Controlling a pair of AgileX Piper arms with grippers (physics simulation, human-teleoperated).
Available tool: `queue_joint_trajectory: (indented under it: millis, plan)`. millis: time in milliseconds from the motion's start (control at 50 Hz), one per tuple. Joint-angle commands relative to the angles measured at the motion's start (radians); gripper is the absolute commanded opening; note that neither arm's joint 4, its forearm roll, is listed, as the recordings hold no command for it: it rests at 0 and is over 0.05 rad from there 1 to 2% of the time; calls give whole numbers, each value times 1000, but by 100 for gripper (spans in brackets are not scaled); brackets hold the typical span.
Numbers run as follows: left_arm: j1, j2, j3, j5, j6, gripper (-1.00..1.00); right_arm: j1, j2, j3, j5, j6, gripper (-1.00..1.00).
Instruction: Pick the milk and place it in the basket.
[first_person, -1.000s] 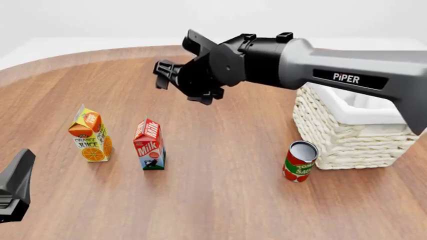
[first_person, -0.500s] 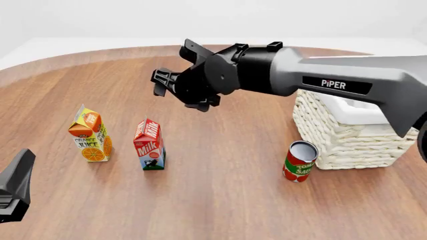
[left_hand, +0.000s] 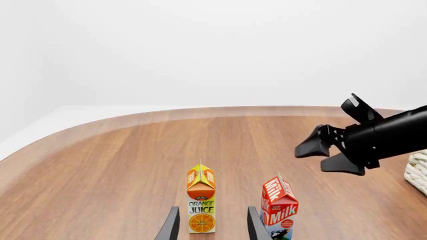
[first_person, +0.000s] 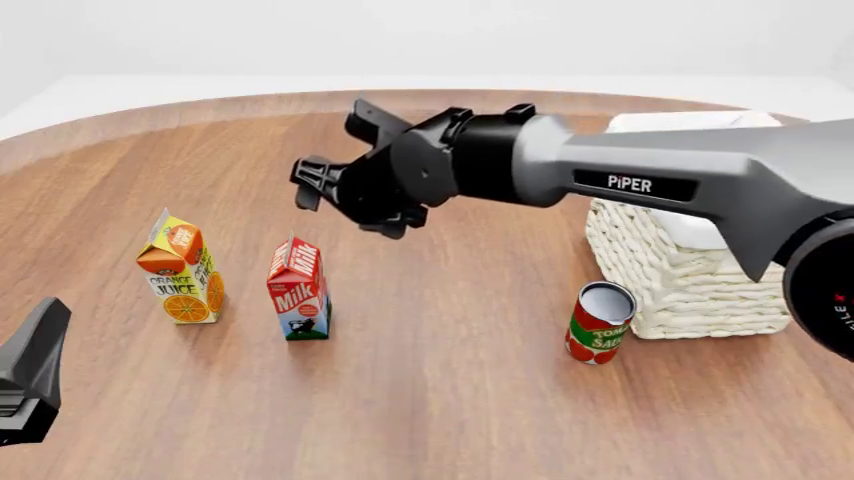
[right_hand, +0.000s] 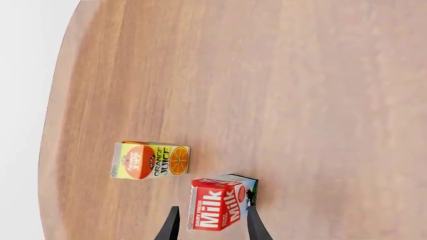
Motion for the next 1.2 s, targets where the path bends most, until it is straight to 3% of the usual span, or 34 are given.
queue_joint_trajectory:
  millis: [20,1200]
  plan:
    - [0,0,0,0,0,100,11,25,-24,12,-5,100]
    - [0,0,0,0,0,100,24,93,-61,-2,-1,100]
